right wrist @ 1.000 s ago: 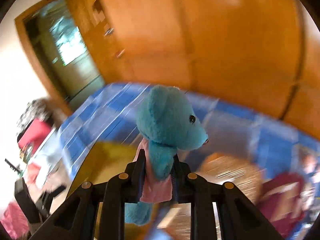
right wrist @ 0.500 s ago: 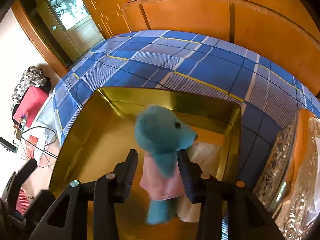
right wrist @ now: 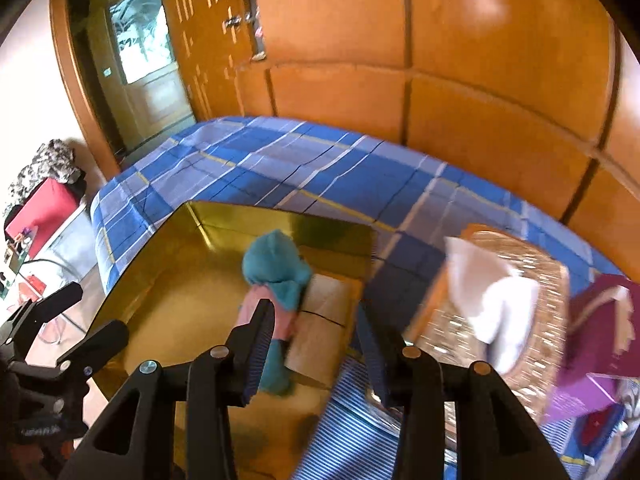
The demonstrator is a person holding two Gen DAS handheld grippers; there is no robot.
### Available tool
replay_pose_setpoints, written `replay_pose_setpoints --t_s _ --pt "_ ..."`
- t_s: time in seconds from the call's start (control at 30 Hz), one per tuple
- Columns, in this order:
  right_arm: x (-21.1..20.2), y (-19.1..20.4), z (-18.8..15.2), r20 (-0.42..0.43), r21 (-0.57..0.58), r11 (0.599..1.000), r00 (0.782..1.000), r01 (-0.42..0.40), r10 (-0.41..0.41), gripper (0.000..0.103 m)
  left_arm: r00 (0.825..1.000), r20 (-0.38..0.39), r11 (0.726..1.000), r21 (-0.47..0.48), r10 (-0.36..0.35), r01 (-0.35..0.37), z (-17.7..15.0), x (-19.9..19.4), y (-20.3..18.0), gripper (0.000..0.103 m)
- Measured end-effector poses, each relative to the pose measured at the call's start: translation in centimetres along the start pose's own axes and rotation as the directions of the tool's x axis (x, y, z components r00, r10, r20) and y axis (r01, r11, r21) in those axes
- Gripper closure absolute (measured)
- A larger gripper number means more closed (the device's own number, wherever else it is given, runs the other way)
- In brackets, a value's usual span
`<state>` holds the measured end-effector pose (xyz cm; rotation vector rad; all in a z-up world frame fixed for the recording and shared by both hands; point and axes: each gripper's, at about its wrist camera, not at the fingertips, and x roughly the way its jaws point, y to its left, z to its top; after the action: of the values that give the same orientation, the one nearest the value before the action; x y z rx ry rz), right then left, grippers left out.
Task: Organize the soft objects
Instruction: 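Open the right tool and withdraw it from the bear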
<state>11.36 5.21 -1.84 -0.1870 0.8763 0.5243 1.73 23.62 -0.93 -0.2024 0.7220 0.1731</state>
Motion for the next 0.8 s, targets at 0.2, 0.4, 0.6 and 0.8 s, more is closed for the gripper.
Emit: replay_pose_setpoints --t_s 0.2,0.4,0.6,0.8 --pt "-3.9 -2.6 -1.4 0.073 0.024 0.998 0.996 0.057 -0.059 0.061 1.000 0.000 0.999 0.045 -0.028 0.028 -0.7 -0.5 -2.0 0.001" --pt "-7.1 -6.3 -3.0 0.114 0.084 0.992 0.988 0.091 -0.100 0.061 0.998 -0.016 0.994 0.079 -0.068 0.069 -1.4 -0.8 -3.8 0.001" --pt "-11.3 -11.9 -5.3 0.163 0.190 0.969 0.968 0.161 -0.193 0.061 0.992 -0.054 0.989 0.094 -0.113 0.117 -1.7 -0.6 -5.3 0.001" --pt "-15.5 -20.7 -8.5 0.138 0.398 0.868 0.916 0.298 -0.378 0.061 0.973 -0.064 0.959 0.169 -0.222 0.229 -2.1 -1.5 -8.2 0.001"
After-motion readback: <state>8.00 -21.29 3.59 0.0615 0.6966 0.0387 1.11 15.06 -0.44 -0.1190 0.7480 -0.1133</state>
